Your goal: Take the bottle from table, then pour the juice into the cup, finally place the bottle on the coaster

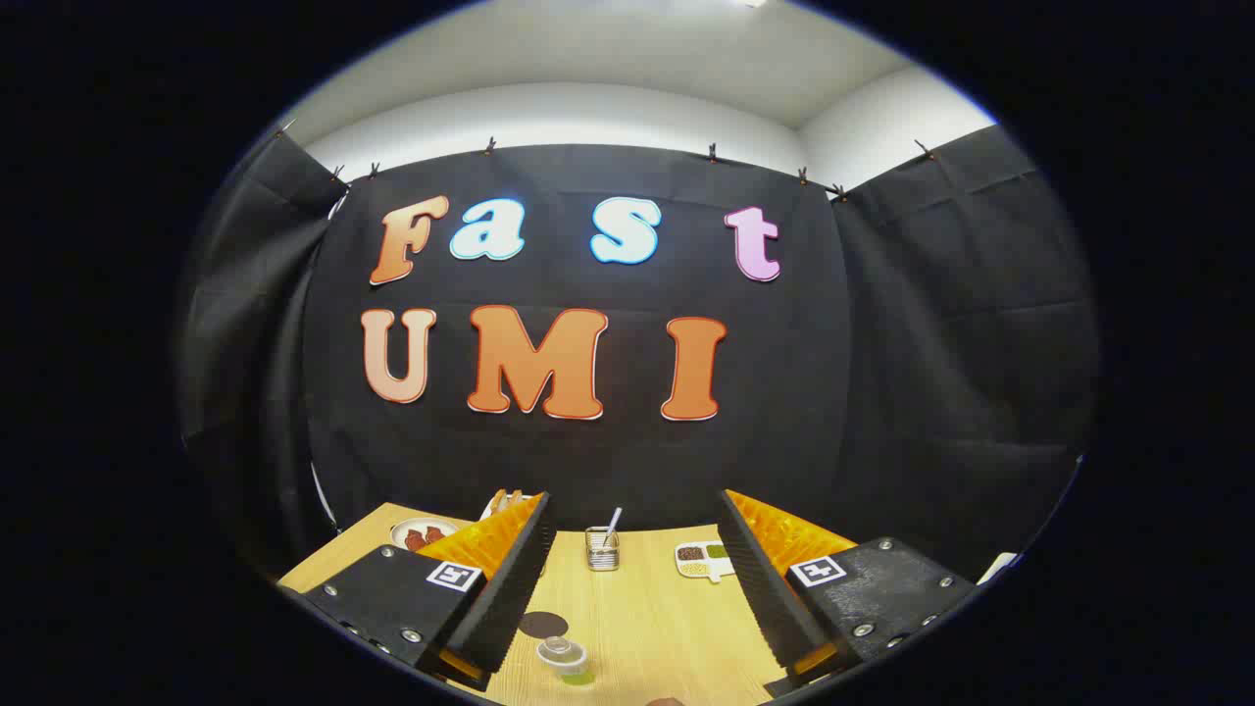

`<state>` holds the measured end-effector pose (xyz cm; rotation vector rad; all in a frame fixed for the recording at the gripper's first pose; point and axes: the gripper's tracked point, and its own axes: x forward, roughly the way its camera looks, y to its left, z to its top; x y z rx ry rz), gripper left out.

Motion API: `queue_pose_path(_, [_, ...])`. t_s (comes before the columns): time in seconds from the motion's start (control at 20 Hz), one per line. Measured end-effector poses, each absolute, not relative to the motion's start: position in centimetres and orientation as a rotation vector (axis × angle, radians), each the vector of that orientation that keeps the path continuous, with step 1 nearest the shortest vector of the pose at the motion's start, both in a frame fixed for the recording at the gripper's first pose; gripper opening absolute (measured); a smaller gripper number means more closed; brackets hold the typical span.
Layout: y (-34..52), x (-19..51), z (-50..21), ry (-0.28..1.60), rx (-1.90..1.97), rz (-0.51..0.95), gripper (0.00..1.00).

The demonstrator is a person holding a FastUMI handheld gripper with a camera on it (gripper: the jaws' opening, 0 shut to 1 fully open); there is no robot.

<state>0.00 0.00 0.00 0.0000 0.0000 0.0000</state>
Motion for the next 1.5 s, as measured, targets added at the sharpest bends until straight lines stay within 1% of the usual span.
queue_pose_path(0.4, [1.5,1.0,0.5,-0.025,-0.012,0.039,0.98])
queue_pose_path(0.65, [1.1,1.1,-0.1,-0.010,-0.017,0.030,0.98])
queue_pose_path(1.2, [-3.3,-1.1,-0.6,-0.010,-0.023,-0.080,0.98])
queue_pose_path(1.5, [-2.8,-1.7,-1.7,-0.018,0.033,-0.075,0.98])
